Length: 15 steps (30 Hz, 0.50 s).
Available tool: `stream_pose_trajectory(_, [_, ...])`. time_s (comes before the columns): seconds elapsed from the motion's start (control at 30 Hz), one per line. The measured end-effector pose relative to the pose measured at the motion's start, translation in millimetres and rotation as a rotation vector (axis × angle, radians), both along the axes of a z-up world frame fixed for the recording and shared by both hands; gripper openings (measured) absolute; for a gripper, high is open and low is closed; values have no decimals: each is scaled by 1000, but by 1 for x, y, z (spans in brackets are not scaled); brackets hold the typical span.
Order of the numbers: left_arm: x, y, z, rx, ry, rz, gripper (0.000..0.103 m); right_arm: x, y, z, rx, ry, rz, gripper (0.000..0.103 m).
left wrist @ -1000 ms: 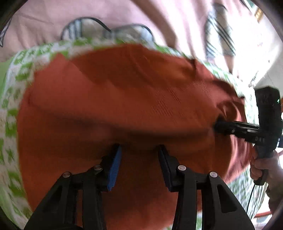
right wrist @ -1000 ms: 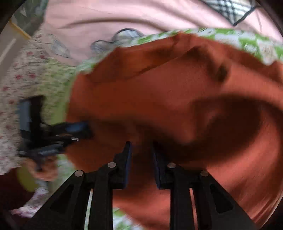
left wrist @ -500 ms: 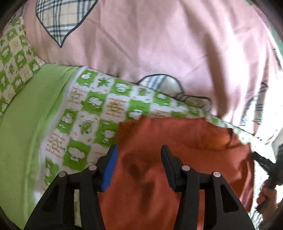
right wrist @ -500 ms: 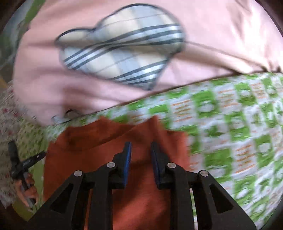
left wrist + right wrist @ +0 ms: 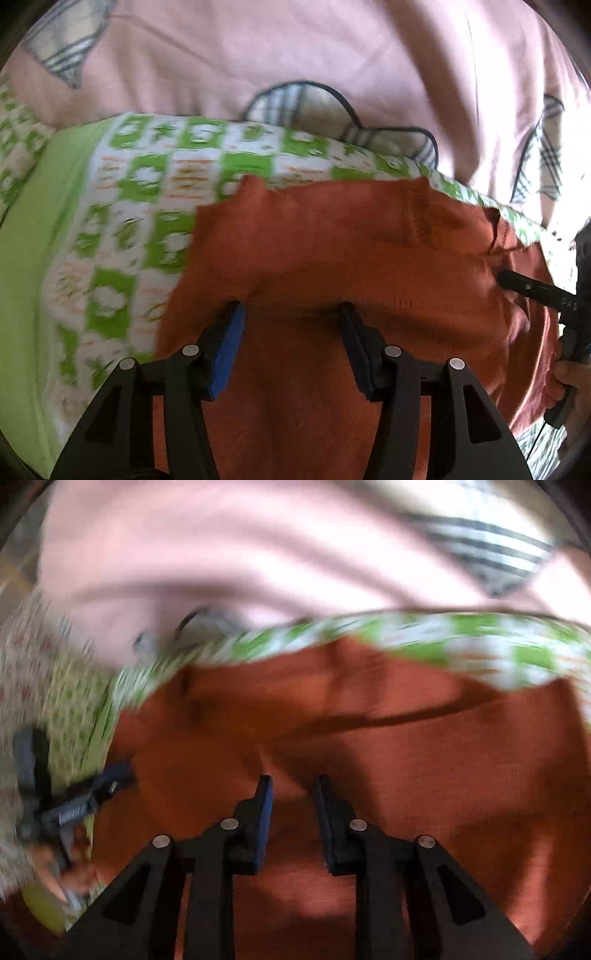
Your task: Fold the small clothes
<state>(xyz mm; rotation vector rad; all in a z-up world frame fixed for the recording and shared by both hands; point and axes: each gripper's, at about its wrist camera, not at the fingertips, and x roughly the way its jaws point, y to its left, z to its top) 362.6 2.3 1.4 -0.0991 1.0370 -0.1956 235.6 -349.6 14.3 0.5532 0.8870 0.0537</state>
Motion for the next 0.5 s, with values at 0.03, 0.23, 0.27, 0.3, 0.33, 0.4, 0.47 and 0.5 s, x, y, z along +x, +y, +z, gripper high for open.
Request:
stream_pose_trajectory(0.03, [-9, 5, 4, -25, -1, 20, 55, -9, -4, 2, 17, -14, -8, 26])
stream_pose_trajectory(0.23, [-87, 28, 7, -149, 45, 122, 59, -71, 1, 17, 55, -57, -29, 32])
stream_pose_trajectory(0.27, [-102, 30, 5, -161, 61, 140, 60, -82, 3, 19, 60, -58, -36, 37])
stream_pose_trajectory(0.3, [-113, 34, 2, -168, 74, 155, 60, -89, 11, 20, 71, -62, -40, 39])
stream_pose_trajectory(0.33, [-130, 36, -3, -180, 99, 178, 60, -98, 13, 19, 81, -63, -43, 39])
stream_pose_trajectory(0.4, [-149, 40, -11, -192, 128, 207, 60, -112, 22, 18, 98, -53, -55, 40])
stream_pose_trajectory(0.47, [-169, 41, -21, -214, 167, 220, 60, -122, 33, 14, 111, -44, -62, 42])
stream_pose_trajectory(0.5, [-176, 40, -30, -229, 201, 221, 60, -126, 38, 12, 117, -37, -68, 44])
